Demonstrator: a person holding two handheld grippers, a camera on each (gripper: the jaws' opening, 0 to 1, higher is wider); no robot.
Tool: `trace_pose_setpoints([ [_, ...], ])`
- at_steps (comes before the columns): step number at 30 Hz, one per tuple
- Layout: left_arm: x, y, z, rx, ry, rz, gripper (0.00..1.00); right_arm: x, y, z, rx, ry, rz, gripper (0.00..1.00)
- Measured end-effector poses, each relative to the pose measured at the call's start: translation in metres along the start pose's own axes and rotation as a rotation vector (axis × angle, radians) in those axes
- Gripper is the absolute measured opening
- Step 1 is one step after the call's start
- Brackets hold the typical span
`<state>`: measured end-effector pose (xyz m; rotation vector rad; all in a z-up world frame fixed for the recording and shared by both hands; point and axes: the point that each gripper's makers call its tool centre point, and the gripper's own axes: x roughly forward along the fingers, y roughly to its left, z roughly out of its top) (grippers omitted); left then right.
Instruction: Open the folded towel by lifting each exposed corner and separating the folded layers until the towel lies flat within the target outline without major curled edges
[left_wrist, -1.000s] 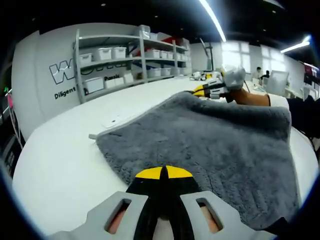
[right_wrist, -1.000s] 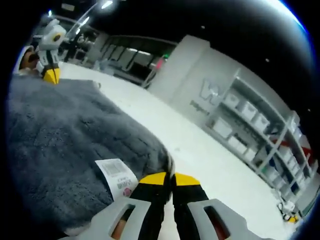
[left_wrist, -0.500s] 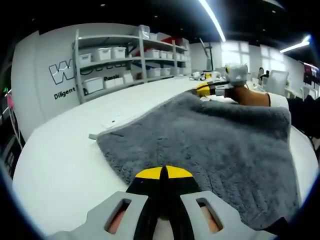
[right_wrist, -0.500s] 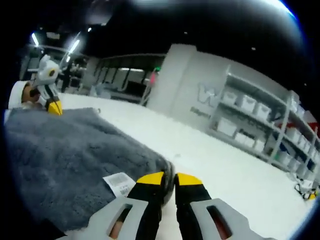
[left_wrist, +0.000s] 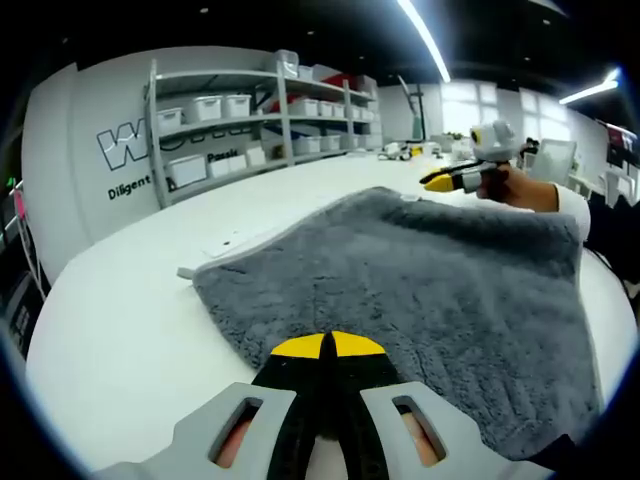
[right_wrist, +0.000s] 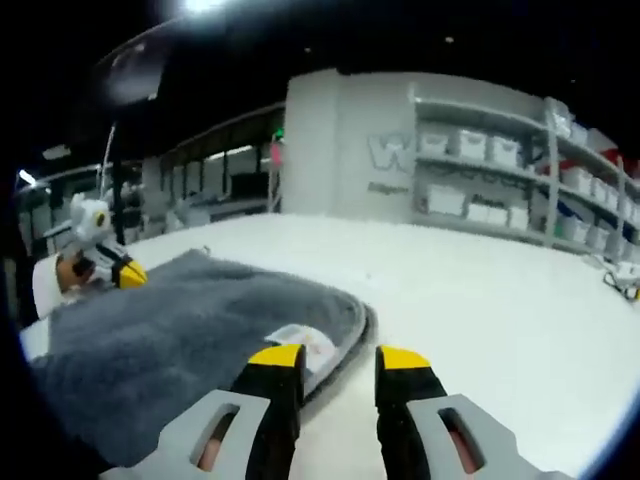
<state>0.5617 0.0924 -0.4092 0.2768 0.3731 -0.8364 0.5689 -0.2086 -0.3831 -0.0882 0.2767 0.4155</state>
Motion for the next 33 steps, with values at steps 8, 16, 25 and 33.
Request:
trace_pose_setpoints([
  [8, -0.001, -0.002, -0.001, 0.011, -0.002, 0.002, 0.01, -0.014, 0.012, -0.015, -0.002, 0.065, -0.006, 0.26],
  [16, 0.000, 0.001, -0.001, 0.013, -0.007, 0.003, 0.01, -0.016, 0.020, -0.028, -0.043, 0.115, -0.007, 0.25],
  [25, -0.001, 0.002, 0.000, 0.022, -0.009, 0.011, 0.01, -0.012, 0.028, -0.035, 0.011, 0.153, 0.026, 0.15],
  [33, -0.001, -0.002, 0.001, 0.026, -0.005, 0.017, 0.01, -0.015, 0.024, -0.033, -0.052, 0.169, 0.021, 0.00],
])
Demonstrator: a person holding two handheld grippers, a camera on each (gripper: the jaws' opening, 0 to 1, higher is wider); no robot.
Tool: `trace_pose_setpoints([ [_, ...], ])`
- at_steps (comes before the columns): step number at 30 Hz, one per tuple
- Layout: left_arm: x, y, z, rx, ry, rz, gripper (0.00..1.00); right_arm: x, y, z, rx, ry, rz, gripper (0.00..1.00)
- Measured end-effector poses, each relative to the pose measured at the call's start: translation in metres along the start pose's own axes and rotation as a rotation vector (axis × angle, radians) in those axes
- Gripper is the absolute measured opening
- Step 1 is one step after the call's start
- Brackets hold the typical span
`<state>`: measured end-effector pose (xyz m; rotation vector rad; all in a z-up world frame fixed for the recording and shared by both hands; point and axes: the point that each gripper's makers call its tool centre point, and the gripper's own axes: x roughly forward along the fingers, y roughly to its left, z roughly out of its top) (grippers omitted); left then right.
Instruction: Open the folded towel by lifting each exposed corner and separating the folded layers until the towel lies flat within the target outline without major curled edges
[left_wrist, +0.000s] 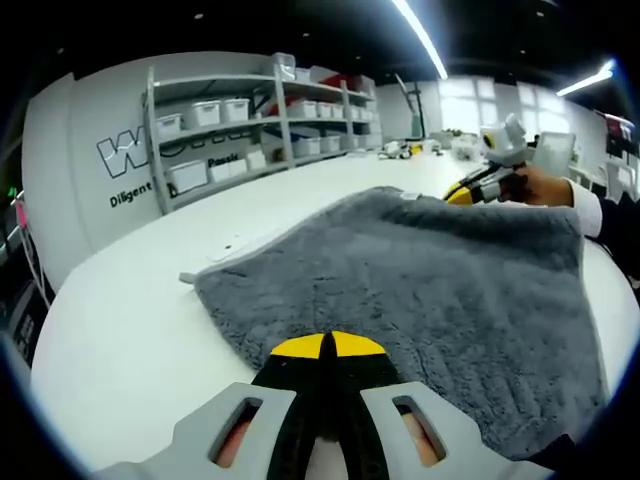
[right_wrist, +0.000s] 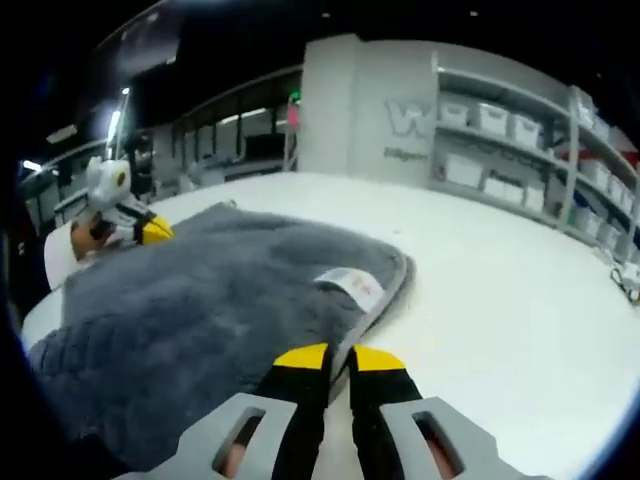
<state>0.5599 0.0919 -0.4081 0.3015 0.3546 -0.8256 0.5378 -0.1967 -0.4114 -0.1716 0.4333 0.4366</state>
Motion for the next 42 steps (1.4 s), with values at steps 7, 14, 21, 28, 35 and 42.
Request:
trace_pose_setpoints([
  [7, 0.000, -0.001, 0.000, -0.017, 0.008, 0.006, 0.01, -0.003, -0.011, 0.003, -0.093, 0.008, -0.058, 0.00],
  [14, 0.000, -0.003, 0.001, -0.009, 0.012, 0.010, 0.01, -0.008, -0.019, 0.012, -0.145, -0.008, -0.097, 0.00],
  [21, -0.002, -0.001, 0.011, 0.007, -0.011, 0.051, 0.01, -0.017, -0.023, 0.029, -0.165, -0.073, -0.114, 0.00],
  [28, -0.002, -0.009, 0.013, 0.018, -0.015, 0.029, 0.01, -0.014, -0.009, 0.030, -0.009, -0.121, 0.031, 0.00],
  [35, -0.002, -0.016, 0.013, 0.059, -0.028, 0.012, 0.01, -0.019, 0.011, 0.027, 0.159, -0.123, 0.199, 0.00],
  [42, -0.001, -0.018, 0.012, 0.067, -0.022, 0.008, 0.01, -0.024, 0.009, 0.009, 0.224, -0.070, 0.207, 0.05],
])
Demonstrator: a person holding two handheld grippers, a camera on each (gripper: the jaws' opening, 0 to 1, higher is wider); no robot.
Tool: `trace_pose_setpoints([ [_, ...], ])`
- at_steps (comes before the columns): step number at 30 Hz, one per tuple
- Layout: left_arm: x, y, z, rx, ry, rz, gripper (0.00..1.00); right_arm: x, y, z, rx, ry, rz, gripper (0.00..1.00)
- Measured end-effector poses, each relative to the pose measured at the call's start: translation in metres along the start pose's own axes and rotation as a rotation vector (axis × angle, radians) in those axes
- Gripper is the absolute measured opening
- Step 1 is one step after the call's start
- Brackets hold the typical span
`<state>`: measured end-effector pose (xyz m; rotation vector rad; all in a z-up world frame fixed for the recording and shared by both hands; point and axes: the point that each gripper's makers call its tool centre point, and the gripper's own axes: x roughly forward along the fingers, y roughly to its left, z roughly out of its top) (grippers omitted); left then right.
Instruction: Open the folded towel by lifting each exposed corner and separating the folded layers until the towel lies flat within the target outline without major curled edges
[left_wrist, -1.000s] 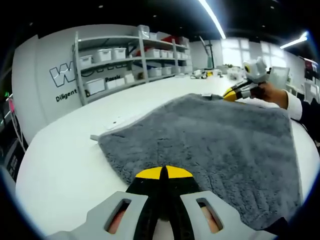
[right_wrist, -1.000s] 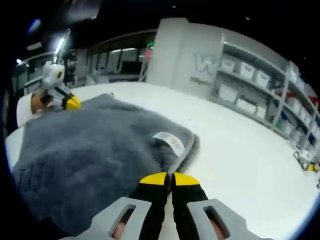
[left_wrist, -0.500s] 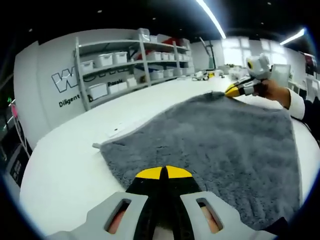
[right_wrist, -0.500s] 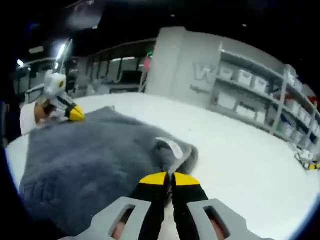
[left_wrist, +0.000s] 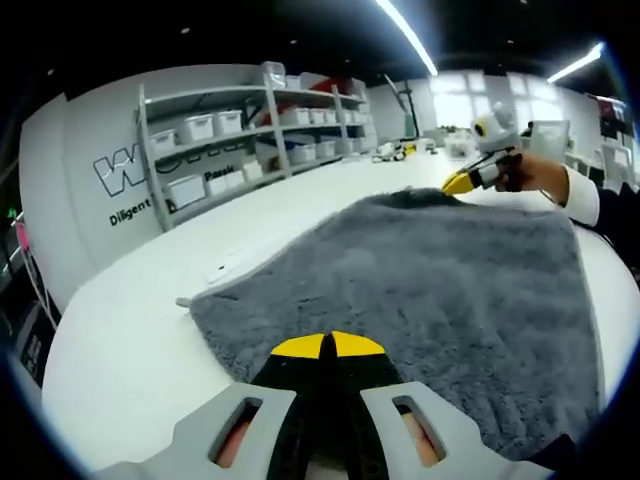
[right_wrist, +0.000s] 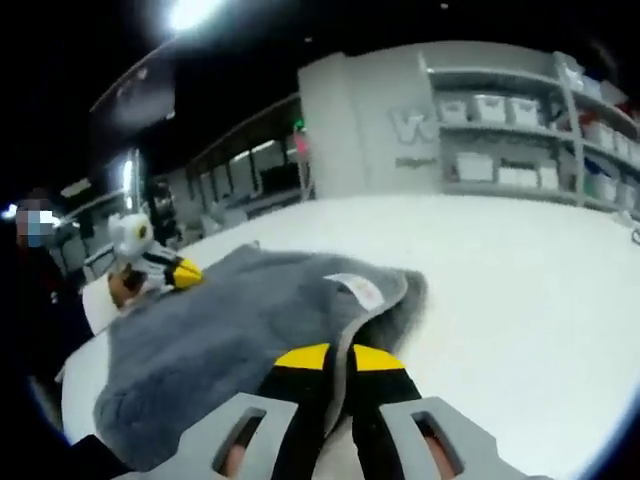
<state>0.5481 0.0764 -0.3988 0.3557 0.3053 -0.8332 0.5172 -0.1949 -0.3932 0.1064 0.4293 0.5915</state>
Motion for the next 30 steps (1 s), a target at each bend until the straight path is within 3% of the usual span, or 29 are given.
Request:
trace_pose_setpoints([
  [3, 0.001, 0.000, -0.004, 0.002, 0.013, 0.000, 0.01, 0.001, -0.004, -0.008, -0.092, 0.048, -0.034, 0.09],
  [6, 0.001, 0.000, -0.004, 0.001, 0.012, 0.000, 0.01, 0.008, 0.006, -0.020, -0.039, 0.100, 0.029, 0.09],
  [13, 0.001, 0.000, -0.007, -0.007, 0.022, 0.001, 0.01, 0.008, -0.002, -0.019, -0.066, 0.108, 0.002, 0.09],
  [19, 0.002, 0.000, -0.008, -0.016, 0.030, 0.001, 0.01, 0.002, -0.008, -0.019, -0.076, 0.125, -0.029, 0.15],
  [23, 0.002, 0.000, -0.009, -0.020, 0.031, 0.000, 0.01, -0.001, -0.024, -0.016, -0.138, 0.134, -0.087, 0.21],
  [25, 0.003, 0.000, -0.009, -0.019, 0.032, 0.000, 0.01, -0.001, -0.029, -0.016, -0.165, 0.142, -0.124, 0.33],
  [28, 0.003, 0.000, -0.009, -0.015, 0.033, 0.000, 0.01, -0.001, -0.017, -0.015, -0.112, 0.122, -0.036, 0.21],
  [30, 0.003, 0.001, -0.009, -0.015, 0.034, -0.001, 0.01, -0.002, -0.017, -0.014, -0.141, 0.120, -0.044, 0.21],
])
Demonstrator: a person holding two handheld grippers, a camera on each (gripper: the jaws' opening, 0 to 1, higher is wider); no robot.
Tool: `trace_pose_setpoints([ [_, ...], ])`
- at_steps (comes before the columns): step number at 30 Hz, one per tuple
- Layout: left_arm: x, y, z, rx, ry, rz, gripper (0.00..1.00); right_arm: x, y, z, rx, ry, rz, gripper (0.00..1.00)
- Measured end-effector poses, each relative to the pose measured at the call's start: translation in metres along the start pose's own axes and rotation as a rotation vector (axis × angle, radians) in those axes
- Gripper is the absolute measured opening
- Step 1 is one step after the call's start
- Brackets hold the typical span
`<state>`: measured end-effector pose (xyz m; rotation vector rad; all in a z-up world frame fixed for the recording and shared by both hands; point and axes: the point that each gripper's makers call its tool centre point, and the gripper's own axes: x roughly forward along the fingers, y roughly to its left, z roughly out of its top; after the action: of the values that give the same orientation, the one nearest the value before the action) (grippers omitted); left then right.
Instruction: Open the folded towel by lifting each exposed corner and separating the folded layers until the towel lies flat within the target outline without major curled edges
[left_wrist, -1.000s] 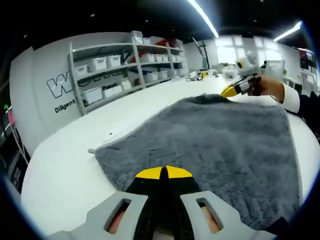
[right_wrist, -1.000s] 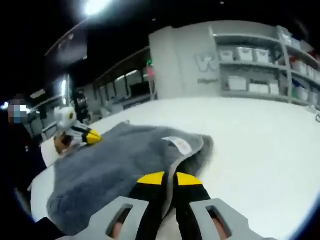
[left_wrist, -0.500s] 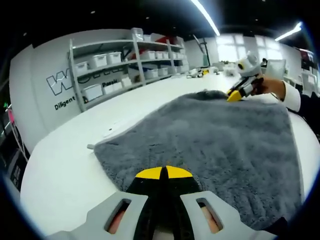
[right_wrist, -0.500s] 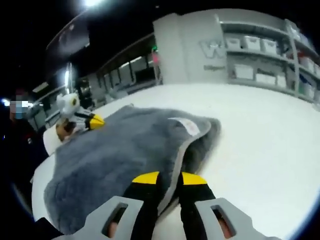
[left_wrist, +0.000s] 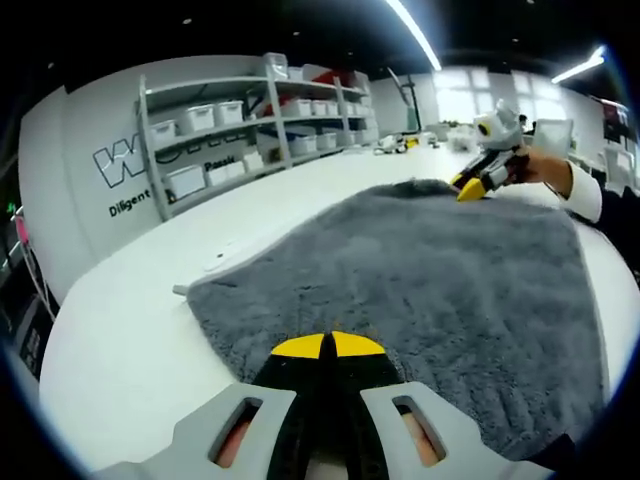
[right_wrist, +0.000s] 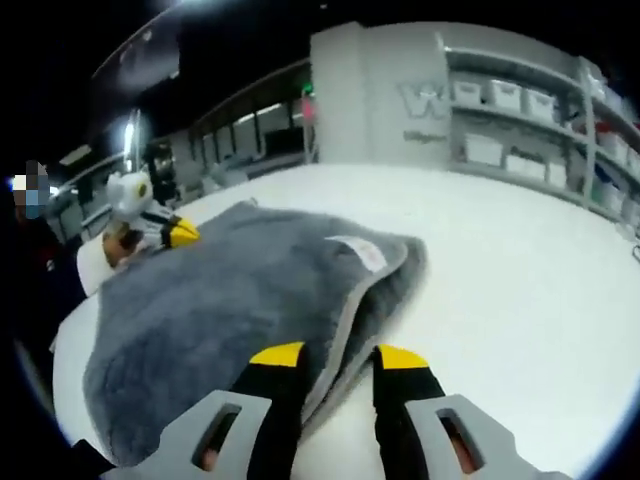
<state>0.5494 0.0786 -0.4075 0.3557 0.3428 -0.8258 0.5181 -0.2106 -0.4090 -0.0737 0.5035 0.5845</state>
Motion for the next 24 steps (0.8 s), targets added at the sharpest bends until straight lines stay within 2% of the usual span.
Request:
trace_pose_setpoints([
  [3, 0.000, 0.000, 0.000, -0.001, 0.000, 0.000, 0.01, -0.004, -0.002, 0.004, -0.063, -0.014, -0.019, 0.18],
  [9, 0.000, 0.001, 0.000, 0.001, 0.000, 0.000, 0.01, -0.020, -0.013, 0.010, -0.062, -0.058, -0.035, 0.11],
  [11, 0.000, 0.001, 0.000, -0.001, 0.000, -0.001, 0.01, -0.026, -0.016, 0.007, -0.099, -0.064, -0.044, 0.05],
  [13, 0.000, 0.001, 0.000, -0.001, -0.001, -0.001, 0.01, -0.029, -0.015, -0.003, -0.198, -0.017, -0.039, 0.03],
  [14, 0.000, 0.002, 0.000, -0.003, -0.002, -0.001, 0.01, -0.030, -0.014, -0.004, -0.243, -0.019, -0.034, 0.03],
  [16, 0.000, 0.002, 0.000, -0.005, -0.002, -0.001, 0.01, -0.031, -0.011, -0.005, -0.241, -0.019, -0.023, 0.04],
  [18, 0.000, 0.002, 0.000, -0.003, -0.001, 0.000, 0.01, -0.032, -0.002, -0.005, -0.270, -0.032, 0.017, 0.05],
  [23, 0.001, 0.002, 0.000, -0.002, -0.001, 0.000, 0.01, -0.031, 0.006, -0.016, -0.292, 0.005, 0.053, 0.10],
  [24, 0.001, 0.002, 0.000, -0.002, -0.001, 0.000, 0.01, -0.032, 0.008, -0.016, -0.296, -0.010, 0.062, 0.11],
])
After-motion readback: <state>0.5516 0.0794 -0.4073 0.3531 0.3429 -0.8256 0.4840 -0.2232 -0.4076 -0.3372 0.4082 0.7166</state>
